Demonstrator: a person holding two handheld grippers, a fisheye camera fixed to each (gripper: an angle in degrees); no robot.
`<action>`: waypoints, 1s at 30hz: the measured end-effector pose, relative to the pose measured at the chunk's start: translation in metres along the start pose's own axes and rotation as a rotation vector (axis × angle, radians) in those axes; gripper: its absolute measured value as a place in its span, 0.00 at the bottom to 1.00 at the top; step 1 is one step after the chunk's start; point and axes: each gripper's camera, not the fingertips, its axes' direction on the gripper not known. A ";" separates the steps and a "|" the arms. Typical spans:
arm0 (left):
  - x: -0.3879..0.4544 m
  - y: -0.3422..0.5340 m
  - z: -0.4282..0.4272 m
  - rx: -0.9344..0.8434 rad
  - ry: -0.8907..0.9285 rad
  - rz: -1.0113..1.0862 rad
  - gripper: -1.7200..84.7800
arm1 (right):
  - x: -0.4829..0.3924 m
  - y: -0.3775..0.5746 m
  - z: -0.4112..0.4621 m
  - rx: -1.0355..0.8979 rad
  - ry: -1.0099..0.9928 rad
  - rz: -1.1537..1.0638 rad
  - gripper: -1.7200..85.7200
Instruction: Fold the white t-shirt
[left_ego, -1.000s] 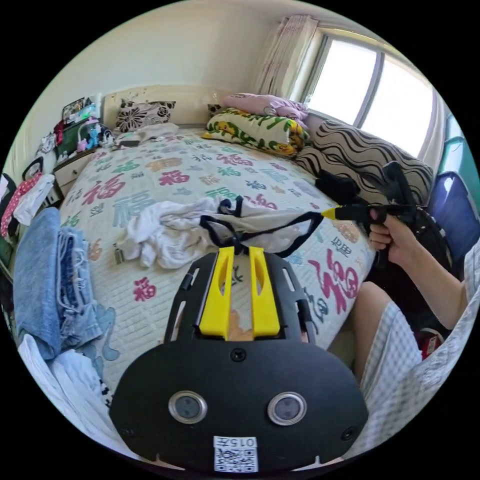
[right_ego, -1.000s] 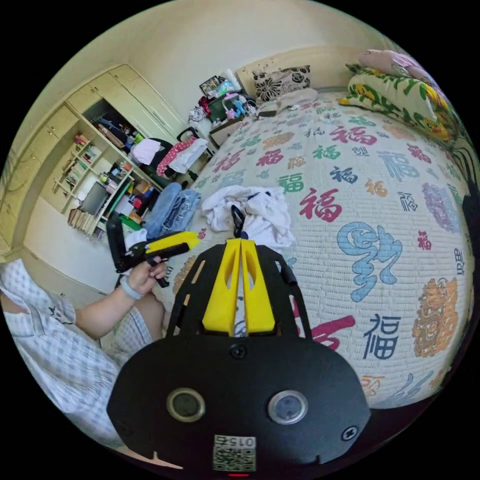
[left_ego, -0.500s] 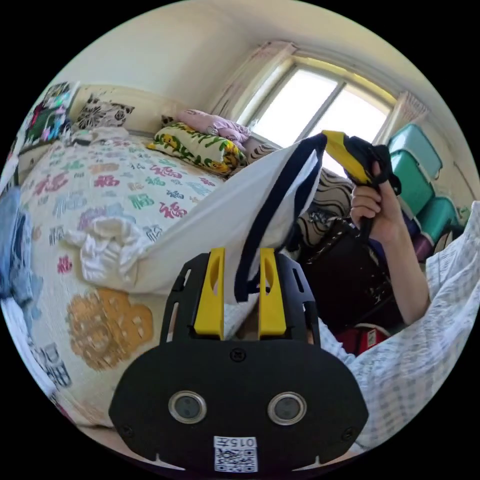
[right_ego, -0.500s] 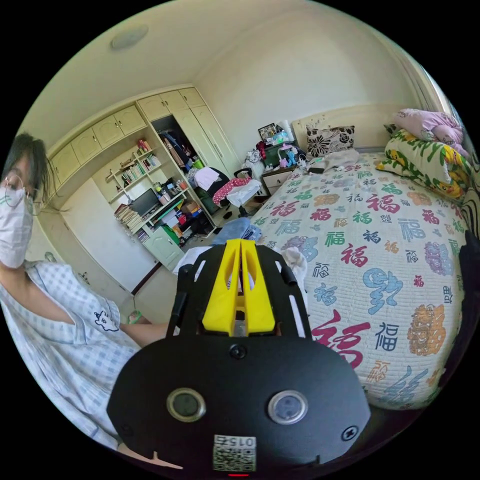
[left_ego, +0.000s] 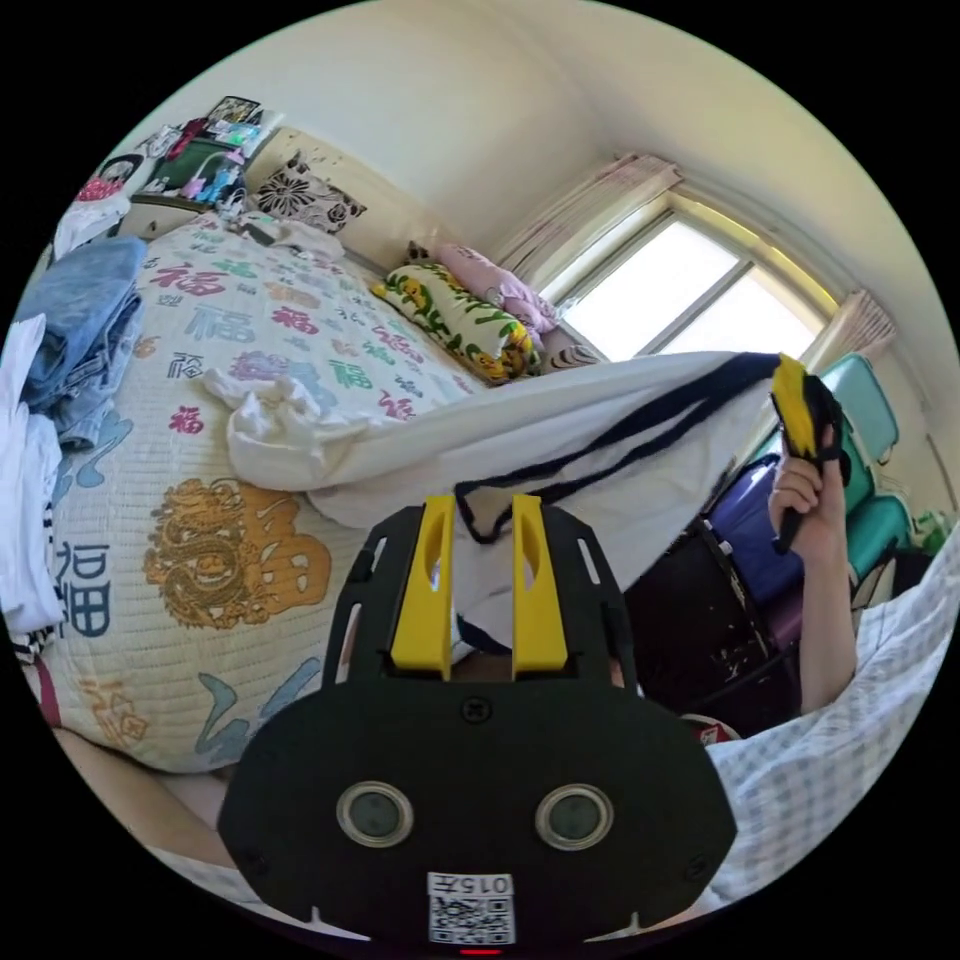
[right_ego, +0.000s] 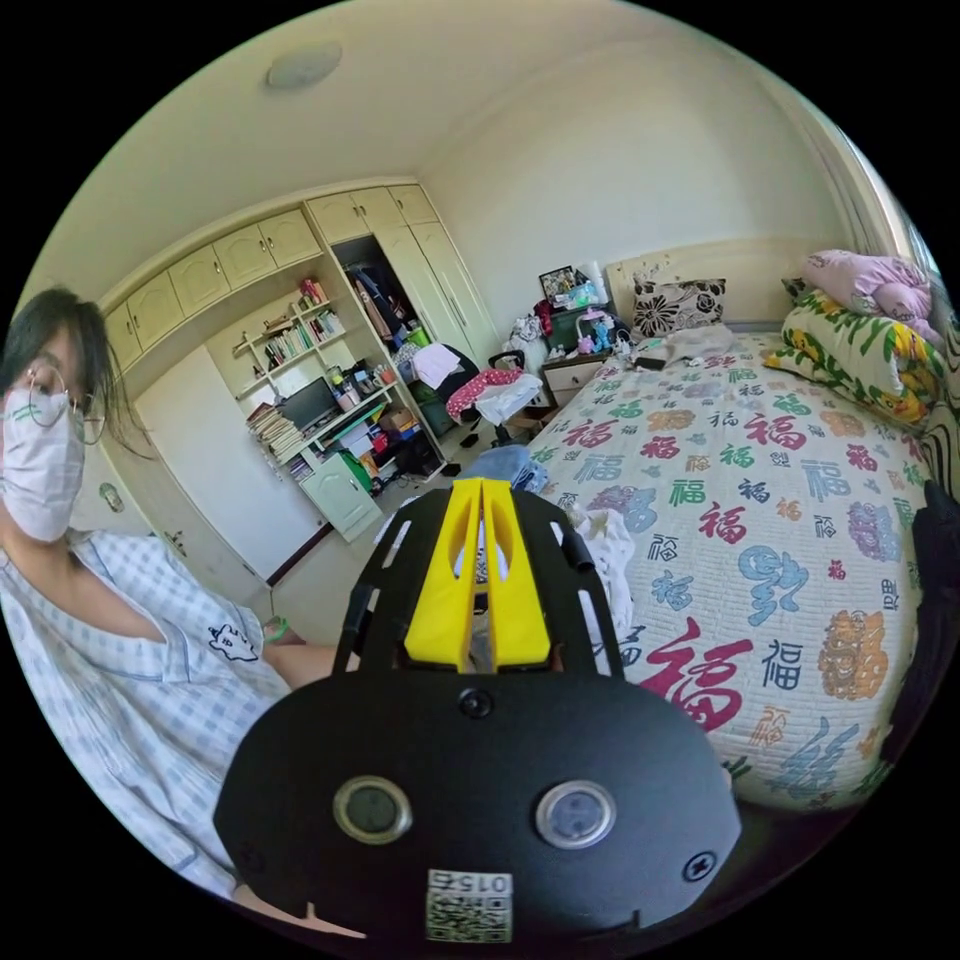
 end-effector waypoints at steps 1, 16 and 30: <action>0.001 0.000 0.000 -0.020 -0.001 -0.002 0.13 | -0.005 0.003 0.002 0.002 -0.015 0.007 0.01; 0.083 -0.027 -0.155 0.222 -0.217 0.217 0.01 | -0.045 -0.005 -0.047 0.011 0.266 -0.042 0.01; 0.325 -0.125 -0.336 0.698 -0.428 0.827 0.01 | -0.148 -0.142 -0.160 0.250 0.460 -0.443 0.01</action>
